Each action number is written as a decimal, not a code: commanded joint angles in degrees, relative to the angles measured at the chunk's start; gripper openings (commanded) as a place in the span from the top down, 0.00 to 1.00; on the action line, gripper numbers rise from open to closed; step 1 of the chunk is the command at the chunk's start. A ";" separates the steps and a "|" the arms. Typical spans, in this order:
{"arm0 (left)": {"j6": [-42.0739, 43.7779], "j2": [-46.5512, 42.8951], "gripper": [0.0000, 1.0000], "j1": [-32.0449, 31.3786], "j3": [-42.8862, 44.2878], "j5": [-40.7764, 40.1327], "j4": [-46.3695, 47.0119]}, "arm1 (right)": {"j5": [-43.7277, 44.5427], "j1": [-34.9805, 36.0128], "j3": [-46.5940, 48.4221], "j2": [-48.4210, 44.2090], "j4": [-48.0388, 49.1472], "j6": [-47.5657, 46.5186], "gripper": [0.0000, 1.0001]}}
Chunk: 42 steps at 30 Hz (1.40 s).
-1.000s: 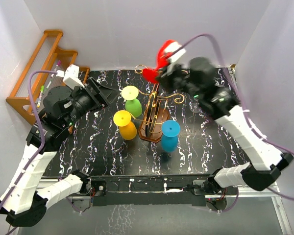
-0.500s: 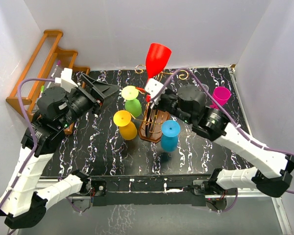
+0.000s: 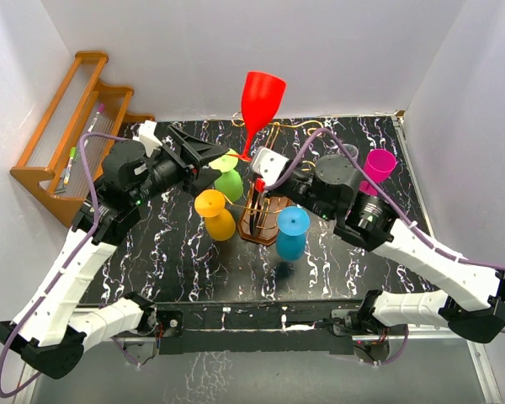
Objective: Take the wine glass off the wine glass rack
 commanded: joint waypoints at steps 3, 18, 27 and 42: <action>-2.43 -1.42 0.25 -0.10 -0.02 1.36 4.67 | 0.26 2.28 -1.07 0.18 4.43 -2.00 0.92; -4.01 -1.04 0.47 -0.09 -3.72 5.39 10.80 | 5.74 7.39 -3.96 1.43 9.33 -4.34 0.92; -3.32 -2.41 1.00 -0.03 -6.07 5.46 12.48 | 9.10 8.17 -5.93 -0.37 9.04 -3.51 0.86; 7.77 -17.07 1.00 -0.04 -11.55 -16.81 7.18 | 14.25 8.18 -7.63 -12.43 -5.68 12.00 0.49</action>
